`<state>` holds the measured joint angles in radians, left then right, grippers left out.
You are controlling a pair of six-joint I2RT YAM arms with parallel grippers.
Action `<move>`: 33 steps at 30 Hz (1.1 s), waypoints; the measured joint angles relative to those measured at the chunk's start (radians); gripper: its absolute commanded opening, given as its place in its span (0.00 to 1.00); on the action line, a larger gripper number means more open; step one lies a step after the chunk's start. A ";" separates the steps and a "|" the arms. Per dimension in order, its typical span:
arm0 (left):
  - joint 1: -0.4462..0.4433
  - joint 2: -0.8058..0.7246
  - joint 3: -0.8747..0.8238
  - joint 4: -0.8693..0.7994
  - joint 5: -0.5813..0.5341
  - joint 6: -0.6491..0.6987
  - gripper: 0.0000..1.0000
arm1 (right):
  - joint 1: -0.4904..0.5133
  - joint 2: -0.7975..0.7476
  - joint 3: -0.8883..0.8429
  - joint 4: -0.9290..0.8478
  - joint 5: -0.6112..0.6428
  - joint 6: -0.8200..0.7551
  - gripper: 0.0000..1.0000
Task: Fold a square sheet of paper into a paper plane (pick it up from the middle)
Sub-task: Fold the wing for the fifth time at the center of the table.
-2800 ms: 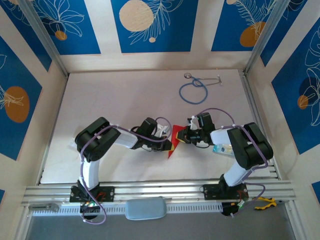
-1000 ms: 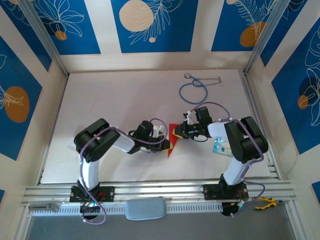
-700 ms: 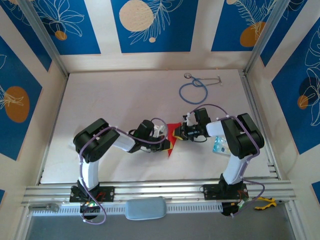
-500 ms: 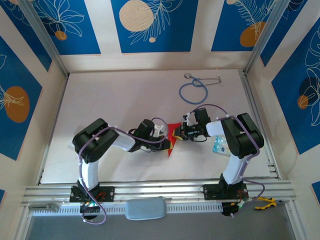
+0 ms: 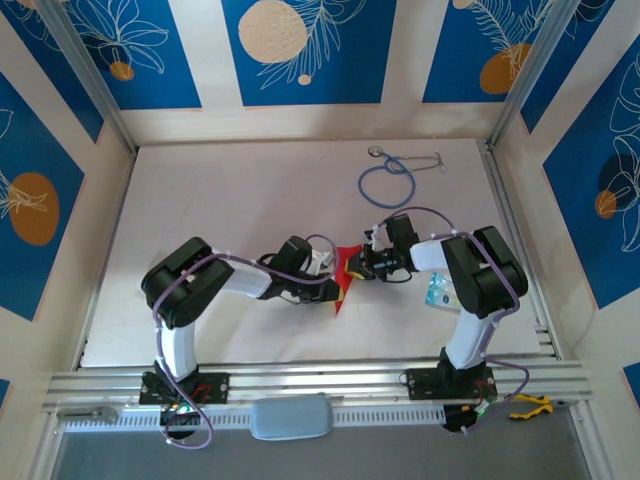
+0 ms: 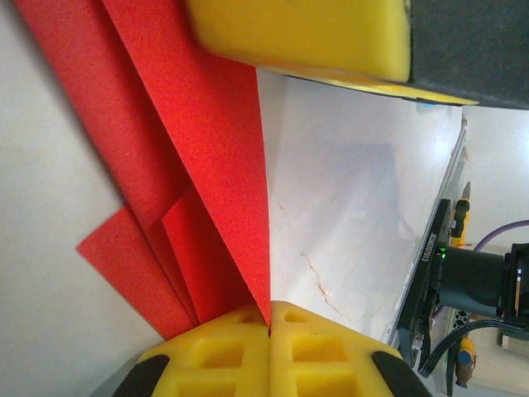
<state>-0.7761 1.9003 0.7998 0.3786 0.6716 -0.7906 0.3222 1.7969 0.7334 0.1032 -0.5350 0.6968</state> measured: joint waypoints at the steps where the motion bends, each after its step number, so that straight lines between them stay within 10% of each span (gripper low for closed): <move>1: 0.000 0.000 0.000 -0.002 0.000 0.005 0.09 | 0.002 0.000 0.000 0.000 0.004 0.001 0.09; 33: -0.001 -0.034 -0.013 -0.115 0.062 0.110 0.08 | 0.095 -0.039 0.033 -0.085 0.188 0.072 0.07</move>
<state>-0.7769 1.8660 0.7864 0.2638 0.7338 -0.6804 0.4175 1.7576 0.7662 0.0181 -0.3470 0.7685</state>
